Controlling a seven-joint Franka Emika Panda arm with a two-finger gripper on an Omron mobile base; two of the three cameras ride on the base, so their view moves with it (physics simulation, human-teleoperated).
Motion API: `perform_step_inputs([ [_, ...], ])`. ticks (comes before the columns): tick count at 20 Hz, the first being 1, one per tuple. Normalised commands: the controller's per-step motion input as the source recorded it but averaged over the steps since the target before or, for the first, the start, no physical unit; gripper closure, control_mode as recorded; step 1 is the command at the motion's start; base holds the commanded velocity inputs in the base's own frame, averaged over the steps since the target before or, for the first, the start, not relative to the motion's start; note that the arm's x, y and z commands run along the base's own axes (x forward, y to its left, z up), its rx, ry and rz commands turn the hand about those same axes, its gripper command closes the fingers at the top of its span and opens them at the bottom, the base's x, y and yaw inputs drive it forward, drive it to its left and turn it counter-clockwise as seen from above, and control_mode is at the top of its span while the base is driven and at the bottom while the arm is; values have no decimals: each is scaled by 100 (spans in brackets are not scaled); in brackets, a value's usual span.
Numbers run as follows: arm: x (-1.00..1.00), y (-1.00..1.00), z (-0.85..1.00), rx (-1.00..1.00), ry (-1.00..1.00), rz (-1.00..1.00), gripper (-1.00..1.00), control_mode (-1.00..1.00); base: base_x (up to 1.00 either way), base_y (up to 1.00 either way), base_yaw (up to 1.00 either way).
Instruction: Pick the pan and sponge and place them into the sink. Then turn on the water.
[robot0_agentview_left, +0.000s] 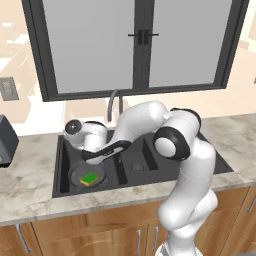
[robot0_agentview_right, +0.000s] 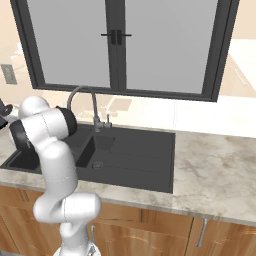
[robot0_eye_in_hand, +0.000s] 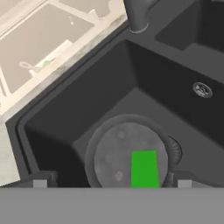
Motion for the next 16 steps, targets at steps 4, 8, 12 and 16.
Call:
perform_step_inputs([
  [4, -22, -3, 11, 0, 7, 7, -100, -100, 0, 0, 0],
  [8, -27, -4, 11, 0, 7, 14, -100, -100, 0, 0, 0],
  [12, -23, -10, 10, 0, 6, 14, -100, -100, 0, 0, 0],
  [16, -24, -6, 19, -1, 0, 19, -100, -100, 0, 0, 0],
])
